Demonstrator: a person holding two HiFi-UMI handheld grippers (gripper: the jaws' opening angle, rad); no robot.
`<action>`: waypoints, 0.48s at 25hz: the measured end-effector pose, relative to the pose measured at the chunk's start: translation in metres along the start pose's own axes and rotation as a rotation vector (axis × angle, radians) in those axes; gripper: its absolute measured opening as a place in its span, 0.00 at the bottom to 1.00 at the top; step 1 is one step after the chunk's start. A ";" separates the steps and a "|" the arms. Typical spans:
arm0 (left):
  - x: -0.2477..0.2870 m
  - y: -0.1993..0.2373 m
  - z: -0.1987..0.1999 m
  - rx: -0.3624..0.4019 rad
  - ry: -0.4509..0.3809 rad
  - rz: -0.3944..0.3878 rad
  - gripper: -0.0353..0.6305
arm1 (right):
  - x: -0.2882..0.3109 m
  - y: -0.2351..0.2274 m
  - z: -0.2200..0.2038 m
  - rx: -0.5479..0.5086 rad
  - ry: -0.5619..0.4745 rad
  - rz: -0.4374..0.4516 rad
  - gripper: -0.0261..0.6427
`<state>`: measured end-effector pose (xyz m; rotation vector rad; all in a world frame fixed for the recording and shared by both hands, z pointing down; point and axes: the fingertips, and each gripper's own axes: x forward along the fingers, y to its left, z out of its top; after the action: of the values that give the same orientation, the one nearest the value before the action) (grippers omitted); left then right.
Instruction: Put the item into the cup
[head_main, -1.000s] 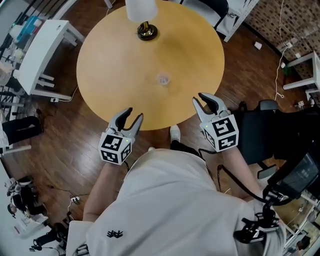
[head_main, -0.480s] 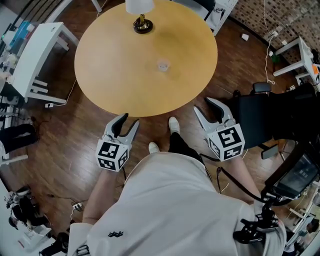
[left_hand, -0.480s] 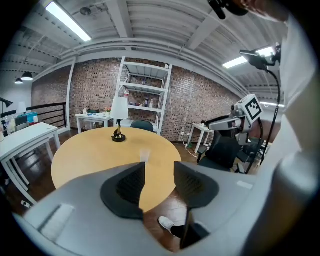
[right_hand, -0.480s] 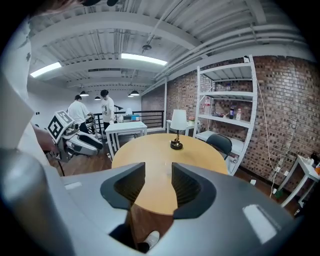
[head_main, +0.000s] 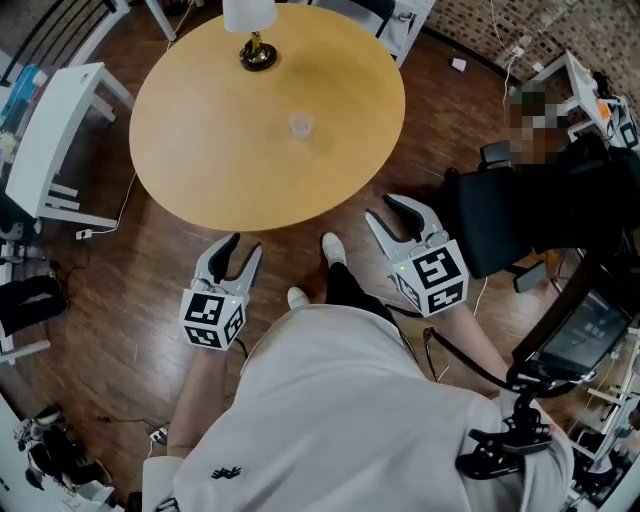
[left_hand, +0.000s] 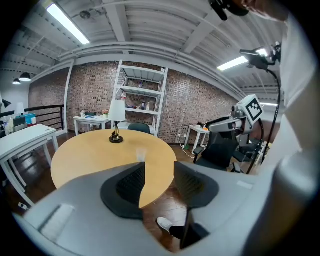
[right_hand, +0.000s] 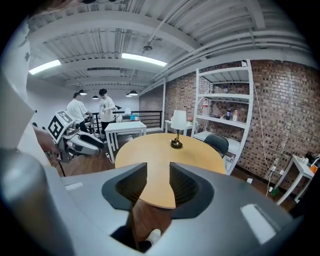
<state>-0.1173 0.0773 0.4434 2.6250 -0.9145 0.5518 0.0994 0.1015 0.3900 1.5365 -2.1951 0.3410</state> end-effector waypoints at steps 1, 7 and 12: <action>-0.003 0.001 -0.003 0.001 0.000 0.004 0.30 | 0.001 0.004 0.000 -0.002 -0.002 0.002 0.26; -0.004 -0.009 -0.007 0.007 0.006 -0.007 0.29 | -0.007 0.003 -0.006 -0.001 0.001 -0.007 0.25; -0.006 -0.014 -0.007 0.012 0.006 -0.009 0.30 | -0.012 0.004 -0.009 0.002 0.006 -0.011 0.24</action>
<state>-0.1144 0.0942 0.4444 2.6358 -0.8998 0.5644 0.1012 0.1167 0.3924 1.5455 -2.1816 0.3440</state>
